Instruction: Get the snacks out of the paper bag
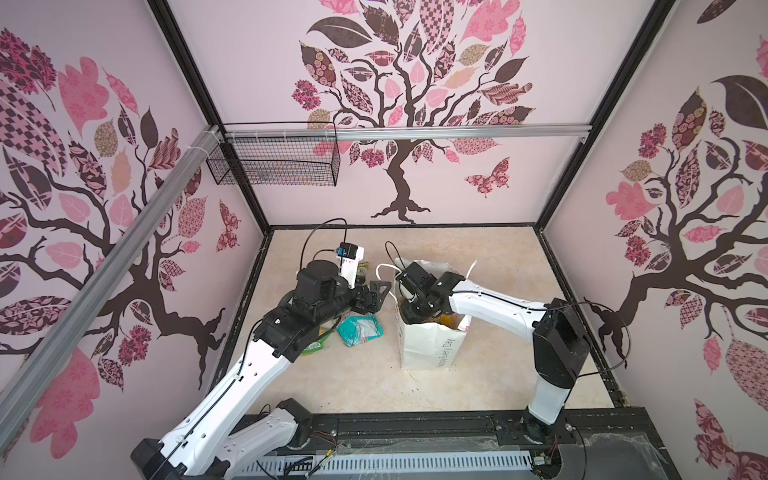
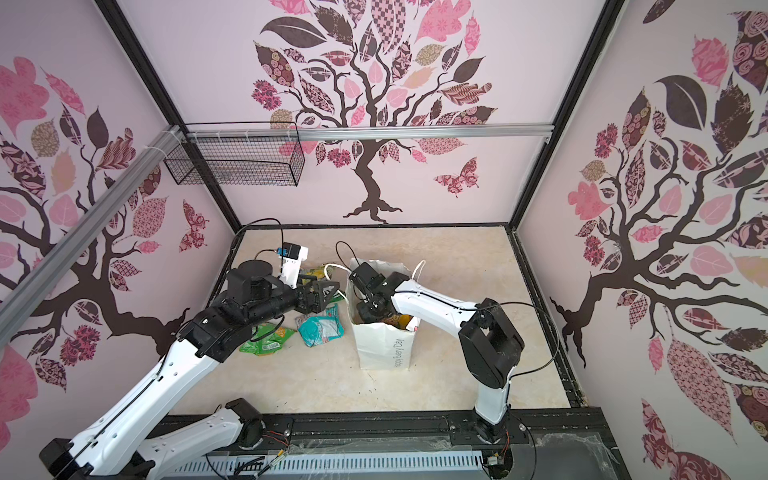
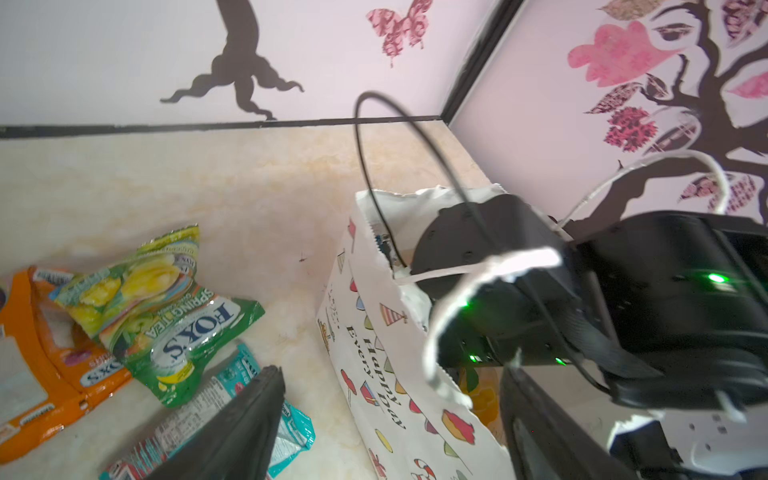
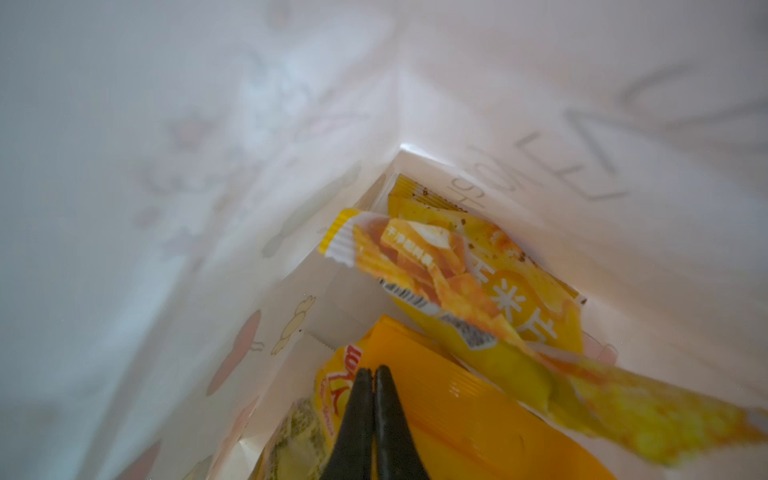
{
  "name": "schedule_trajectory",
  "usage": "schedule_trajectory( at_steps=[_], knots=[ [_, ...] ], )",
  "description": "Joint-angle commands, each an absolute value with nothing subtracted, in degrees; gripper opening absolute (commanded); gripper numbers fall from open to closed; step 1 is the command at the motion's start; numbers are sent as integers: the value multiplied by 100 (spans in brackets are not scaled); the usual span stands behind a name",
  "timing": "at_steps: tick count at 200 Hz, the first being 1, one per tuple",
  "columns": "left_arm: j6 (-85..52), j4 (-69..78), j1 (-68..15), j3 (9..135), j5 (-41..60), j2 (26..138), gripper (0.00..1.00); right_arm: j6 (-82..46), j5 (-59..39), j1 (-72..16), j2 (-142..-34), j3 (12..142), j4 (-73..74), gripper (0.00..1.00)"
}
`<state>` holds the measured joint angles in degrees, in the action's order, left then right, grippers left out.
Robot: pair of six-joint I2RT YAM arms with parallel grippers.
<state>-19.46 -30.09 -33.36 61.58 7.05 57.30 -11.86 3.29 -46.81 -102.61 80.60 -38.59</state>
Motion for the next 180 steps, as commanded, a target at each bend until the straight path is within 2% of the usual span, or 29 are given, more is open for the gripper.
schedule_trajectory(
  at_steps=[1, 23, 62, 180],
  knots=[
    [-2087, -3107, -3338, 6006, 210, 5844, 76, -1298, 231, -4630, -9762, 8395, -3938, 5],
    [-2204, -3155, -3332, 5951, -111, 5940, 71, -1342, 100, -4571, -9630, 8371, -3907, 5],
    [-2294, -3074, -3332, 5835, -222, 5877, 70, -1400, 35, -4487, -9306, 8286, -3853, 5],
    [-2203, -2738, -3331, 5776, 274, 5435, 80, -1546, 167, -4431, -8333, 8145, -3436, 5]
  ],
)
